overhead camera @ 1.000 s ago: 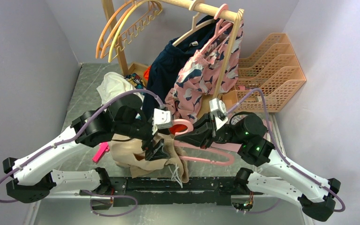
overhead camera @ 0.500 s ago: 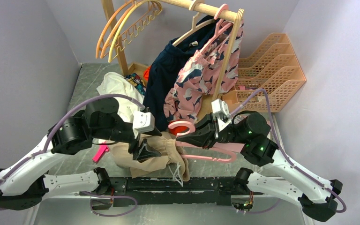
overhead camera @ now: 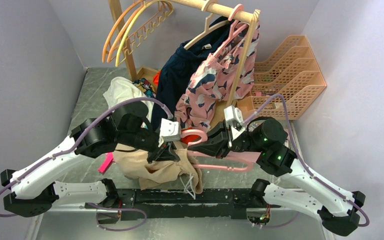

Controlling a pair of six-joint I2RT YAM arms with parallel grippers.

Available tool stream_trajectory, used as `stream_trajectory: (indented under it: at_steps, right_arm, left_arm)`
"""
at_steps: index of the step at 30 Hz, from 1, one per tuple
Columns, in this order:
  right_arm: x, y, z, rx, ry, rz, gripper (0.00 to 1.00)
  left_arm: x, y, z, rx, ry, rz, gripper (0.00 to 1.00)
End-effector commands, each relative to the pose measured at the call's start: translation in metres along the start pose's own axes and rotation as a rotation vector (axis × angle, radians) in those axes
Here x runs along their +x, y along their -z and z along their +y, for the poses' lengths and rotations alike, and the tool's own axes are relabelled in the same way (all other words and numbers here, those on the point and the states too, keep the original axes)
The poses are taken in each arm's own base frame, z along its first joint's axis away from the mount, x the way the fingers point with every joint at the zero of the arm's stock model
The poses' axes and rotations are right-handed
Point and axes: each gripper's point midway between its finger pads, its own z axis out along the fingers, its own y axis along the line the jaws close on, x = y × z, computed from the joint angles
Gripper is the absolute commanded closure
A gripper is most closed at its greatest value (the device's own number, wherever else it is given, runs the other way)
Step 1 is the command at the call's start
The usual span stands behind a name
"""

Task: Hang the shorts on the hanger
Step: Hang the shorts on the hanger.

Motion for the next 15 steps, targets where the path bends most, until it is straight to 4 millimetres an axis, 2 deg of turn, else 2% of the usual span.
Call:
stream_trajectory:
  at_steps: [1,9,11,12,14,15]
  right_arm:
    - [-0.027,0.002,0.014,-0.047,0.053,-0.059,1.0]
    - [-0.023,0.0,0.006,-0.012,0.034,-0.049,1.0]
    - [-0.022,0.0,-0.001,0.03,0.01,-0.044,0.7]
    - [-0.021,0.0,-0.005,0.055,0.0,-0.037,0.58]
    - [-0.023,0.003,-0.014,0.123,-0.015,-0.028,0.42]
    - [-0.024,0.005,-0.019,0.154,-0.018,-0.025,0.25]
  left_arm:
    - [-0.007,0.002,-0.003,0.007,-0.019,-0.026,0.93]
    - [-0.019,0.009,0.009,-0.092,-0.032,-0.14,0.93]
    - [-0.021,0.014,0.015,-0.143,-0.039,-0.163,0.93]
    - [-0.022,0.018,0.02,-0.177,-0.041,-0.172,0.93]
    - [-0.028,0.03,0.028,-0.256,-0.045,-0.205,0.93]
    - [-0.031,0.038,0.031,-0.293,-0.048,-0.226,0.93]
